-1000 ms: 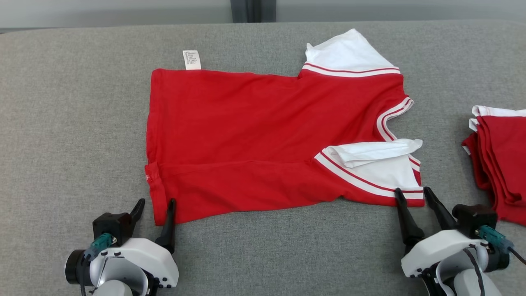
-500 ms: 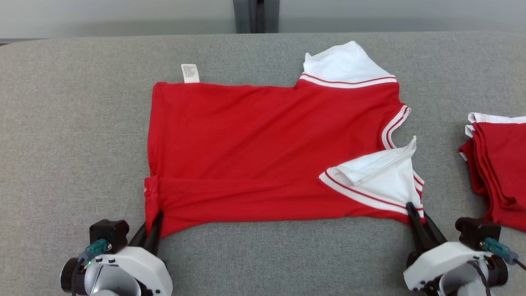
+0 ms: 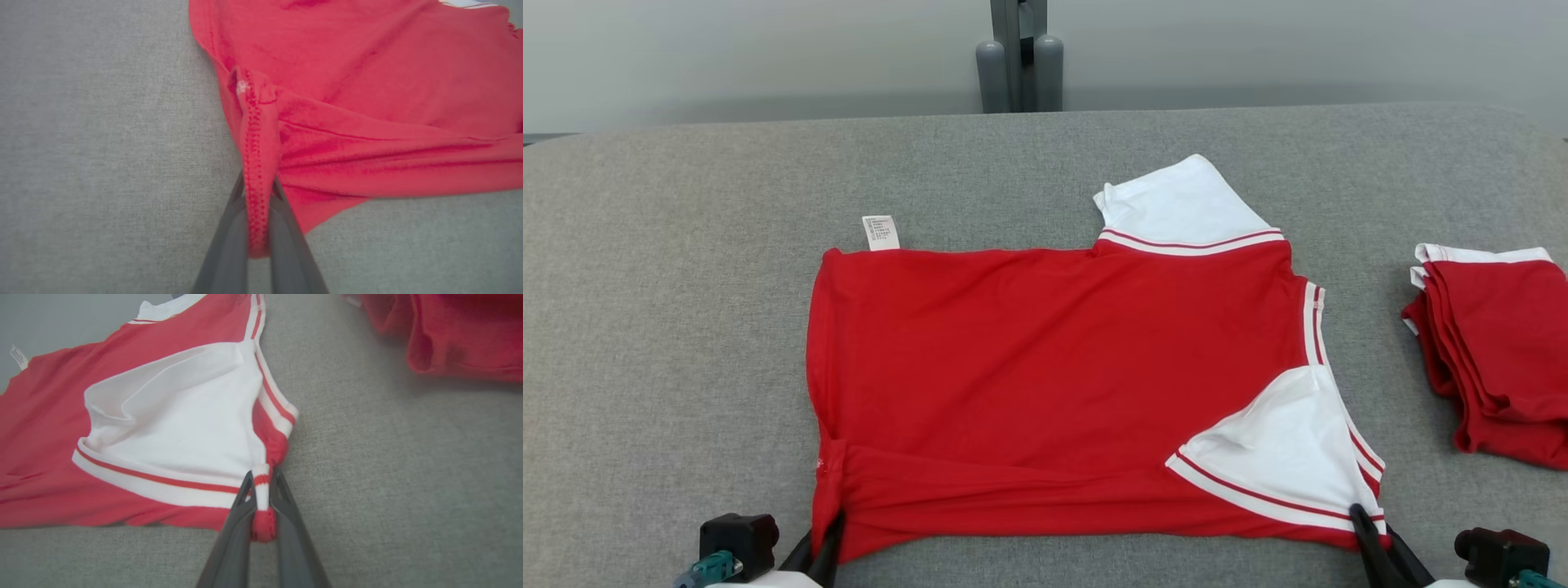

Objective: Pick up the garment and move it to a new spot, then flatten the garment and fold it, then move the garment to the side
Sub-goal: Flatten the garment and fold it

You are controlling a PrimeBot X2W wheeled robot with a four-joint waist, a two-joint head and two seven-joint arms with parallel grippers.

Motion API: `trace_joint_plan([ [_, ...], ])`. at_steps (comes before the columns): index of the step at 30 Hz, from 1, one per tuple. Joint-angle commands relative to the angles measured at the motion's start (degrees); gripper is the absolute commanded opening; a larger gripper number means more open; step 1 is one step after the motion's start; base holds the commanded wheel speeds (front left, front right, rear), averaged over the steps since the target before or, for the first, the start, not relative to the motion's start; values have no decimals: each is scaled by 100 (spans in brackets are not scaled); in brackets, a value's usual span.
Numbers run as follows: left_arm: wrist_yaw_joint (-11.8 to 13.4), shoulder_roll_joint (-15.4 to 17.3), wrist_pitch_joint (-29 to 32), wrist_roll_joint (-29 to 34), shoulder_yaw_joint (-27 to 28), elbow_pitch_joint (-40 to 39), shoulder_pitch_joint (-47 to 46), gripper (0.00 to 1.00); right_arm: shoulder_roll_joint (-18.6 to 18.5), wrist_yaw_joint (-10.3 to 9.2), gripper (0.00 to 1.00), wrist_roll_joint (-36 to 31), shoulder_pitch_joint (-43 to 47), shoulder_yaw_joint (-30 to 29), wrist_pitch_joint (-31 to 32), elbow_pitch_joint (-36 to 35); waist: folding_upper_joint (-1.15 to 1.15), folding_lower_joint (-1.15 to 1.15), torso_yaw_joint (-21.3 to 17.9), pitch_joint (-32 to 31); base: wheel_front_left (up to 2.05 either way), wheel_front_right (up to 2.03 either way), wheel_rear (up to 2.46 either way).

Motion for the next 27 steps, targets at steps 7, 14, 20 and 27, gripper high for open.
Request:
trace_joint_plan([
  [7, 145, 98, 29, -3, 99, -200, 36, 100, -29, -2, 100, -120, -124, -293, -177, -385, 0, 0, 26, -96, 0, 0, 0],
  [14, 349, 109, -300, 123, 330, -488, -140, 100, -28, -2, 100, -582, -477, -642, -574, -1196, 0, 0, 32, -162, 0, 0, 0],
  [20, 444, 93, -667, 351, 440, -677, -526, 100, -26, -2, 100, -952, -730, -572, -498, -1778, 0, 0, 78, -249, 0, 0, 0],
  [27, 483, 99, -1006, 677, 388, -598, -1010, 100, -27, -2, 100, -1098, -610, -371, -298, -2039, 0, 0, 112, -356, 0, 0, 0],
])
